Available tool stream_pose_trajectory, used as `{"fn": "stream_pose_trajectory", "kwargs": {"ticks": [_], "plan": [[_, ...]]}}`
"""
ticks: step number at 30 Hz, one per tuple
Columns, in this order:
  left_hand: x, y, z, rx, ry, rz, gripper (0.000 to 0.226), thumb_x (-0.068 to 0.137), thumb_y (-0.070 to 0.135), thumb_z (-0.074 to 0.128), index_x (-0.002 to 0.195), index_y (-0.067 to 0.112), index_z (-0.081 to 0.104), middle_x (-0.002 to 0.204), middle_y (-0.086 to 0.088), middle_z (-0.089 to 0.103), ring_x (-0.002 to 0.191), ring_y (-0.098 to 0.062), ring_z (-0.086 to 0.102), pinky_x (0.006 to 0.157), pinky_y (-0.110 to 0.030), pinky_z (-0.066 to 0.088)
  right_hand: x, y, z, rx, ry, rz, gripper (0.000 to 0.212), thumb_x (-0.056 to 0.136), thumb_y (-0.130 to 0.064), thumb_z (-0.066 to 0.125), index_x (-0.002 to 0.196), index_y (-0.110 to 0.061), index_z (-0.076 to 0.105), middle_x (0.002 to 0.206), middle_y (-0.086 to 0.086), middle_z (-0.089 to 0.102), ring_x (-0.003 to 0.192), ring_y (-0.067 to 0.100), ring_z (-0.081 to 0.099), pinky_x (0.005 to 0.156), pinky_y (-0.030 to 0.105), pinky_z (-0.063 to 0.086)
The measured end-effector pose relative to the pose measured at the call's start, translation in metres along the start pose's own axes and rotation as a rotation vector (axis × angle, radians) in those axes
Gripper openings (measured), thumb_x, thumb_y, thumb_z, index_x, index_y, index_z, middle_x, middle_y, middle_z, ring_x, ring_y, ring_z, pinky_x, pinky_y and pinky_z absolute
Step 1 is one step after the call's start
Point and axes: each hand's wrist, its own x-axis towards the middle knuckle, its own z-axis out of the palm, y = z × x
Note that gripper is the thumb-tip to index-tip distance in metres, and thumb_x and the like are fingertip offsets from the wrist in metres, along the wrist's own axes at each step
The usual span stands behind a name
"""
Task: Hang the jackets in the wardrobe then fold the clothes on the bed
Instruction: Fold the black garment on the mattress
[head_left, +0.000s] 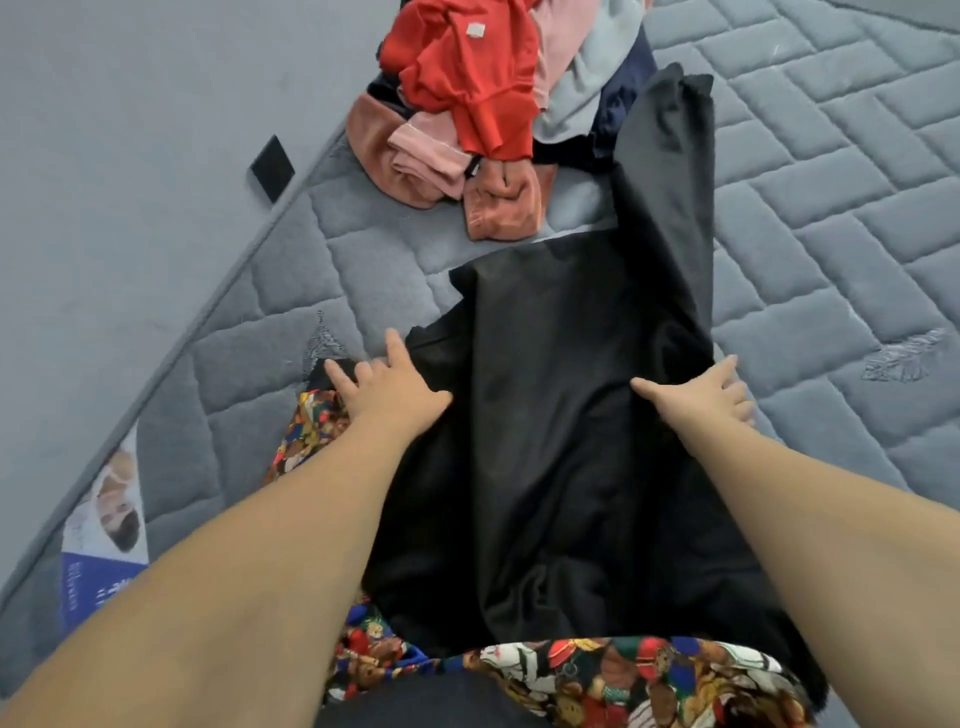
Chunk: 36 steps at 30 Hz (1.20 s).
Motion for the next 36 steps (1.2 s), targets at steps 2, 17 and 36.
{"fn": "stream_pose_trajectory", "kwargs": {"ticks": [2,17,36], "plan": [[0.009,0.007,-0.003,-0.004,-0.027,-0.065,0.082,0.079,0.062,0.06,0.141,0.013,0.038,0.14,-0.013,0.049,0.134,-0.033,0.038,0.111,-0.053,0.019,0.009,0.009,-0.014,0.166,-0.085,-0.017,0.067,0.077,-0.045,0.073,0.125,-0.006,0.047,0.126,0.016,0.056,0.103,0.031,0.057,0.083,0.038,0.048],[-0.07,0.184,-0.034,0.219,0.067,0.33,0.062,0.082,0.029,0.046,0.14,0.017,0.029,0.144,-0.013,0.034,0.136,-0.035,0.028,0.11,-0.07,0.008,0.001,0.181,-0.14,0.178,-0.452,0.335,0.037,0.084,-0.03,0.06,0.107,-0.001,0.057,0.104,0.021,0.064,0.085,0.033,0.067,0.074,0.034,0.054],[-0.034,0.33,-0.06,-0.28,0.495,0.487,0.019,0.101,0.026,0.04,0.106,0.01,0.049,0.105,-0.02,0.063,0.098,-0.042,0.058,0.079,-0.046,0.037,0.182,0.223,-0.216,0.933,0.636,0.393,0.025,0.094,-0.031,0.047,0.114,-0.018,0.052,0.126,0.006,0.059,0.109,0.025,0.057,0.086,0.034,0.043]]}}
